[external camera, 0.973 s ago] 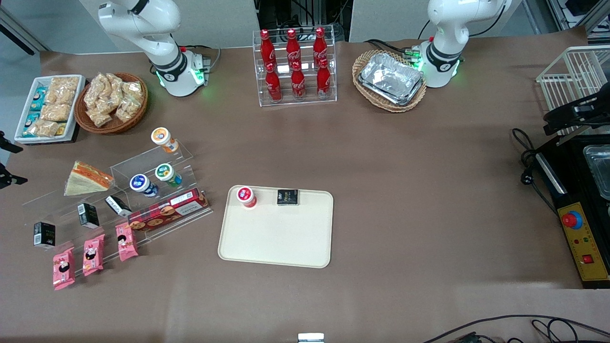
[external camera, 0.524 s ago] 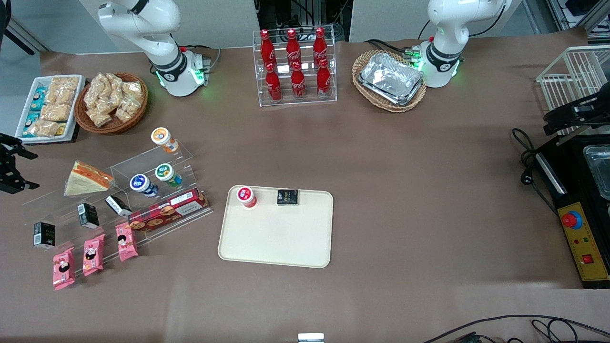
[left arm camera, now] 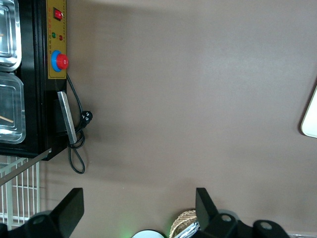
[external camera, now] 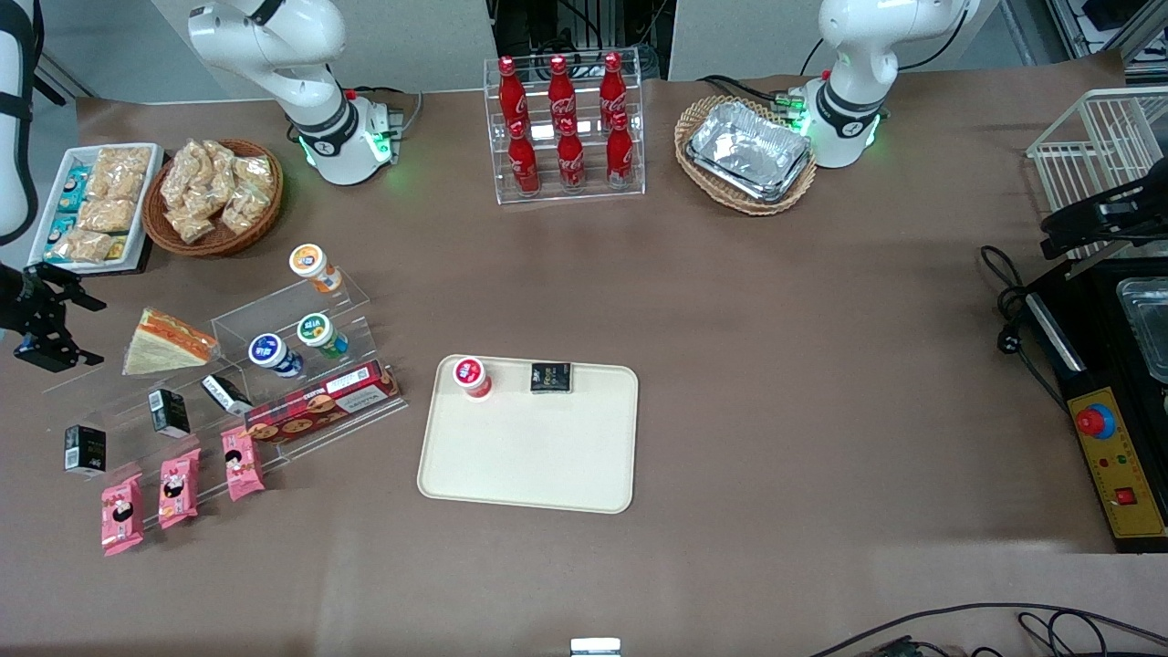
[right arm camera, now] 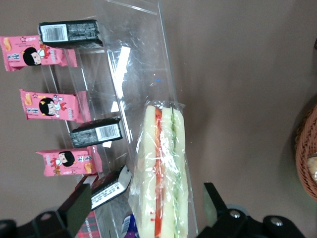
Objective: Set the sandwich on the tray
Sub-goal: 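Lower the open right gripper onto the wrapped triangular sandwich in the rack, then close the right gripper on the sandwich and lift it from the rack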
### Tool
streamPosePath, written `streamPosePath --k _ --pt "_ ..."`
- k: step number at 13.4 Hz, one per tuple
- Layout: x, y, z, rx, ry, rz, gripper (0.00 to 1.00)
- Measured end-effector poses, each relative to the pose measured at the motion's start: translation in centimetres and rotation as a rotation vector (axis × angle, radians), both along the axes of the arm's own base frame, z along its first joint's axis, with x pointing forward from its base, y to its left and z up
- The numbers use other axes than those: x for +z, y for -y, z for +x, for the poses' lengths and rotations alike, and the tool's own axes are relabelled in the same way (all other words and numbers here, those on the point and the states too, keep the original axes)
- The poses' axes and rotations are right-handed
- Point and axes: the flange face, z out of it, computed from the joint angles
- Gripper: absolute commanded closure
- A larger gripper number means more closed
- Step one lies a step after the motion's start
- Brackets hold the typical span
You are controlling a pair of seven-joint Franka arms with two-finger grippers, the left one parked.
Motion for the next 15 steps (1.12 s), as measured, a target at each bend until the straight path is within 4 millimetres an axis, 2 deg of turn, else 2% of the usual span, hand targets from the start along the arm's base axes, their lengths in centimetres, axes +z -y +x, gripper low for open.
streamPosePath --k 6,10,11,13,14,15 --pt "-5.0 -1.0 -1.6 -0.022 0.030 -0.017 0.00" --pt "-5.6 -2.7 -1.1 -0.041 0.038 -0.021 0.03" --pt "-5.6 -3.1 -0.9 -0.040 0.040 -0.022 0.12" --pt "-5.7 -3.5 -0.8 -0.036 0.041 -0.023 0.49" --pt "-5.8 -3.5 -0.8 -0.036 0.040 -0.023 0.61" --pt "-5.9 -3.5 -0.9 -0.029 0.039 -0.022 0.80"
